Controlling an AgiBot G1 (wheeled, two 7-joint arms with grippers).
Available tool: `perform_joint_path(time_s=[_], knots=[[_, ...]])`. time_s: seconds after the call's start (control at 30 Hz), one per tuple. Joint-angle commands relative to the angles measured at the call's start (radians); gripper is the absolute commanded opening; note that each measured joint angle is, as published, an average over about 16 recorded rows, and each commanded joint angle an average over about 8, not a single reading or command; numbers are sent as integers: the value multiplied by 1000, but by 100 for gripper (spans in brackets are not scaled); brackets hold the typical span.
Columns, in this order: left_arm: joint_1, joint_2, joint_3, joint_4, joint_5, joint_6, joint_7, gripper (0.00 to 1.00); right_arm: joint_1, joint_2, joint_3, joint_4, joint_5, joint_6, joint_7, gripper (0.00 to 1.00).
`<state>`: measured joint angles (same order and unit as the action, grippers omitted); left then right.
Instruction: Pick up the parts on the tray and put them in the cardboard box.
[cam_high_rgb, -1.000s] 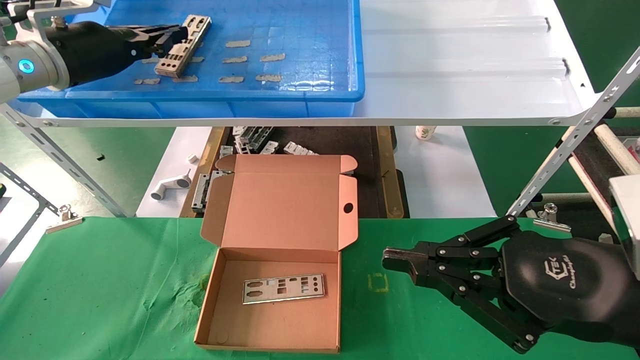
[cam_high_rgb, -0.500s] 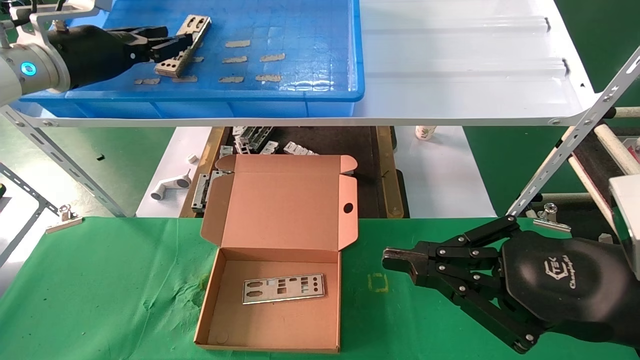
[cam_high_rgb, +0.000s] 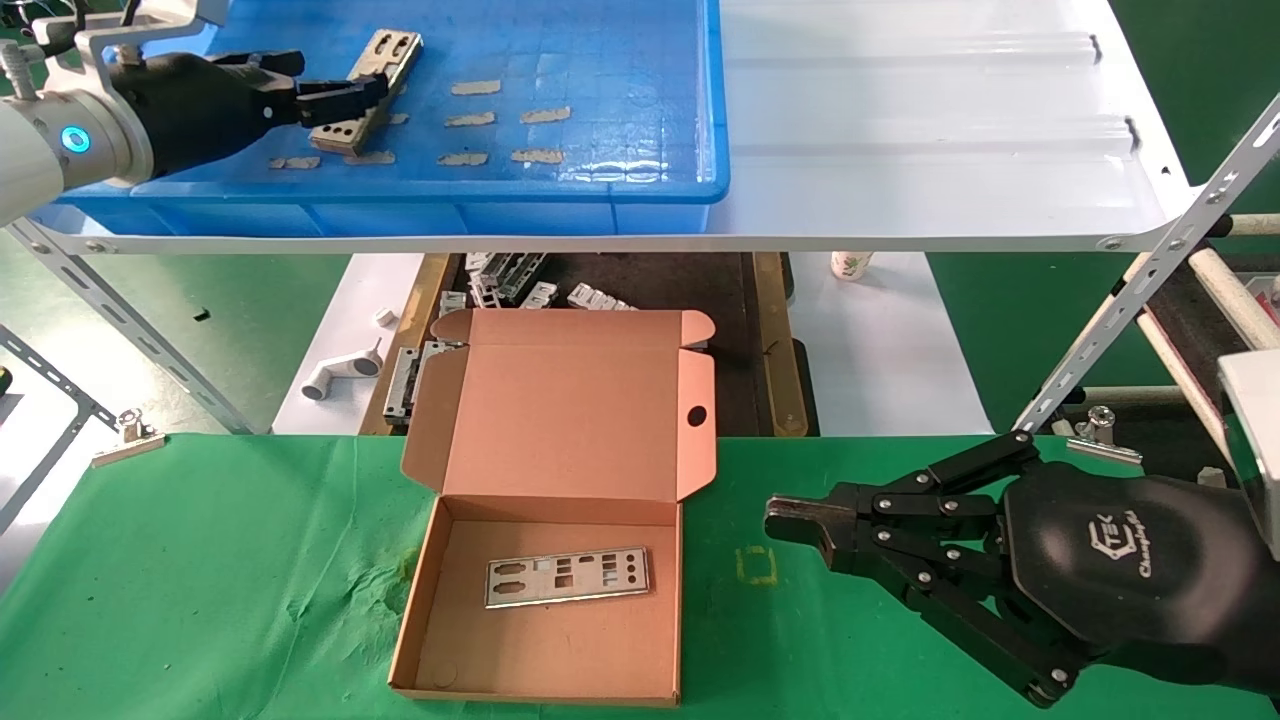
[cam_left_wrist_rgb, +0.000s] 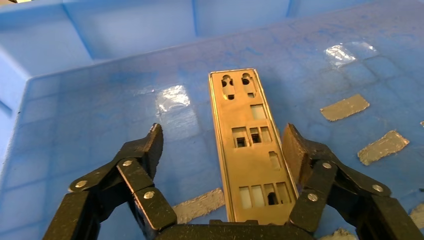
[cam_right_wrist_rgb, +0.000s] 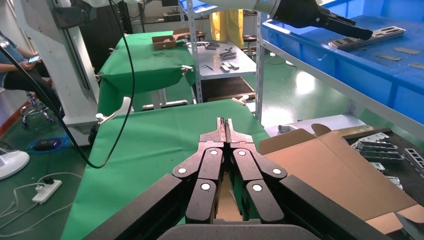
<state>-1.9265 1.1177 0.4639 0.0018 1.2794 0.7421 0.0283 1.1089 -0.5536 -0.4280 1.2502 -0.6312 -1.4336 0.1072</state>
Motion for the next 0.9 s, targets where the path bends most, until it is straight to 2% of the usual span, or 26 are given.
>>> perform_joint_path(time_s=[0.03,0.23,0.3,0.37,0.53,0.63,0.9], knots=[[0,1,-1,-3,-1,1,1,100,0,0,0,0,0,0,0,0],[2,1,-2,-5,-3,21,1,100,0,0,0,0,0,0,0,0],[2,1,-2,-4,-3,24,0,93,0,0,0,0,0,0,0,0],[2,2,-2,-3,-2,26,-1,78,0,0,0,0,0,0,0,0],[4,4,-1,1,-2,26,-6,20,0,0,0,0,0,0,0,0],[6,5,-1,4,-2,26,-9,2,0,0,0,0,0,0,0,0],[7,6,0,1,0,29,-11,0,0,0,0,0,0,0,0,0]])
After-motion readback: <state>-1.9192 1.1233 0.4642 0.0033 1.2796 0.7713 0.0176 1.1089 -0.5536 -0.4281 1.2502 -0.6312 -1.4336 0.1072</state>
